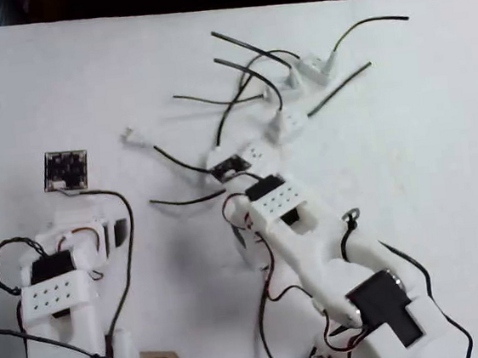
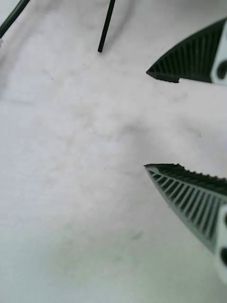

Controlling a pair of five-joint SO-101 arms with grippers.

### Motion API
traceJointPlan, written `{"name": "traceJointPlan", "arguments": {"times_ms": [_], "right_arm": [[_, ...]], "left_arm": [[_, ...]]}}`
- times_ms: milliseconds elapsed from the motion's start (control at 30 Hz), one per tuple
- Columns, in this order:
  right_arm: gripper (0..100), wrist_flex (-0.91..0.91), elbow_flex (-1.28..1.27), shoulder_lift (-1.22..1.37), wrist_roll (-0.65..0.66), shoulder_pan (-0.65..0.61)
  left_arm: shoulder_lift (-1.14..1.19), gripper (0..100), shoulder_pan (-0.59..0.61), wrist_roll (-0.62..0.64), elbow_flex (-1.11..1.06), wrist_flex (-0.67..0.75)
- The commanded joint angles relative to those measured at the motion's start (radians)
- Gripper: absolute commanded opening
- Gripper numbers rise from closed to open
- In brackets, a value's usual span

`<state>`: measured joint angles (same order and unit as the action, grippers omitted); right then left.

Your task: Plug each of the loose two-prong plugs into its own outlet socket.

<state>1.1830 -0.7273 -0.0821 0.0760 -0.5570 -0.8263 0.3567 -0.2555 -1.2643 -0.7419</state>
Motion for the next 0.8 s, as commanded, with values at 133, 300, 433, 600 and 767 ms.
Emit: {"name": "traceJointPlan", "arguments": {"times_ms": [133,300,433,600,767], "right_arm": [[1.8,-0.016,0.011,-0.048,0.098,0.093],[1.7,-0.028,0.092,-0.045,-0.029,0.280],[2.1,-0.028,0.169,-0.041,-0.216,0.427],[2.2,-0.028,0.213,-0.039,-0.410,0.536],[2.2,-0.024,0.218,-0.050,-0.215,0.529]], "left_arm": [[-0.018,28,0.016,-0.005,0.003,0.020],[-0.018,28,0.035,-0.005,0.003,0.020],[-0.018,28,0.035,-0.005,0.003,0.020],[-0.018,28,0.035,-0.005,0.003,0.020],[-0.018,28,0.035,-0.005,0.003,0.020]]}}
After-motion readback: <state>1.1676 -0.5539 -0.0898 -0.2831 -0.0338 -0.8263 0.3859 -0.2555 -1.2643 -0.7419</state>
